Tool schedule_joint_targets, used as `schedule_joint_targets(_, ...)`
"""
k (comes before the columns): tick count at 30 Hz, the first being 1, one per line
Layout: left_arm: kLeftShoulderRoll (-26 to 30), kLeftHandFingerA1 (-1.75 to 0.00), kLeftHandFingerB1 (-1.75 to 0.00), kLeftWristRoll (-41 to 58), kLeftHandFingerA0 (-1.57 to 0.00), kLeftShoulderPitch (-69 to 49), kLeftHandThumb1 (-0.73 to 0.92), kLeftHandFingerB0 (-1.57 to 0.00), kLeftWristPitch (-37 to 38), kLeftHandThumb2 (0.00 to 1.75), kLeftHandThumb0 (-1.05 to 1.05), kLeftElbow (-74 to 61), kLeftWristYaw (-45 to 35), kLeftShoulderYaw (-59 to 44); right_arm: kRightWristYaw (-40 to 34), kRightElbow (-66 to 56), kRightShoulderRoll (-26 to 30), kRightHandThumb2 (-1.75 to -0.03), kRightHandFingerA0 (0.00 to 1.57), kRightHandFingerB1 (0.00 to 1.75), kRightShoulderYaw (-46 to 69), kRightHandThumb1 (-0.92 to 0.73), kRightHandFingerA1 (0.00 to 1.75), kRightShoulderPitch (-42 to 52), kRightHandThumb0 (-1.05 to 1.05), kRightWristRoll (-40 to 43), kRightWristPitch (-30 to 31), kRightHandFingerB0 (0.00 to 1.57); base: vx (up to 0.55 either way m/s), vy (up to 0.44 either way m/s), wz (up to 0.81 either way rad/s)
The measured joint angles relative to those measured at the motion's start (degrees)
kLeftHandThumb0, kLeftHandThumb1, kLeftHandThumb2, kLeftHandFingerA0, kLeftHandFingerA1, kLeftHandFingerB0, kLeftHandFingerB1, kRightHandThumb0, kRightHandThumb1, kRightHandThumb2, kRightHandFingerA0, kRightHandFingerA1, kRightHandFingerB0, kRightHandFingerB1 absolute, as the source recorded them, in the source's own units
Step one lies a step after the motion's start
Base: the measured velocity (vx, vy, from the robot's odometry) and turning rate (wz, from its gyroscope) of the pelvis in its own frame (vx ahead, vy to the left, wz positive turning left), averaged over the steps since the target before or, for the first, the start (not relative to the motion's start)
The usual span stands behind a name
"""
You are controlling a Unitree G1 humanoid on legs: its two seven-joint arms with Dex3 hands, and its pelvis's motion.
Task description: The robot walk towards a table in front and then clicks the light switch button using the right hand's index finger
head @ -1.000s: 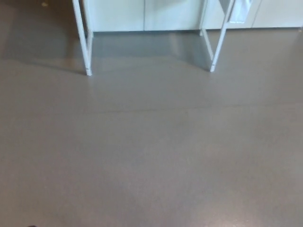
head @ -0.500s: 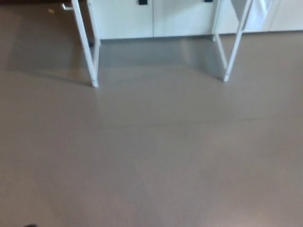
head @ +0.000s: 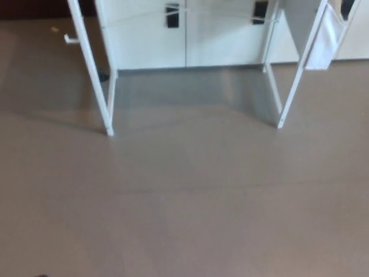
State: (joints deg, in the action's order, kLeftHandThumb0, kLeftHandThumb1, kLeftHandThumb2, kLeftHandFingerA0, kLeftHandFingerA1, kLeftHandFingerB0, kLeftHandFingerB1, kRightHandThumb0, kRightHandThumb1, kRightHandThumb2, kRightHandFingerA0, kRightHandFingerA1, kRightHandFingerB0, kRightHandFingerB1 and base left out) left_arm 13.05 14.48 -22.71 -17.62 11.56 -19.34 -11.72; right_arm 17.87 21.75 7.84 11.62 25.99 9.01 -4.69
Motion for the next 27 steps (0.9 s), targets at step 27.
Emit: schedule_joint_targets(27, 0.48, -0.55, -0.49, -0.11, -0.23, 0.31, 0.63, -0.12, 0.02, 1.01, -0.12, 0.36, -0.28, 1.03, -0.86, 0.75, 0.35, -0.55, 0.78, 0.44, -0.68, -0.52, 0.49, 1.33, -0.37, -1.08, -2.26, 0.53, 0.45, -0.018, 0.01)
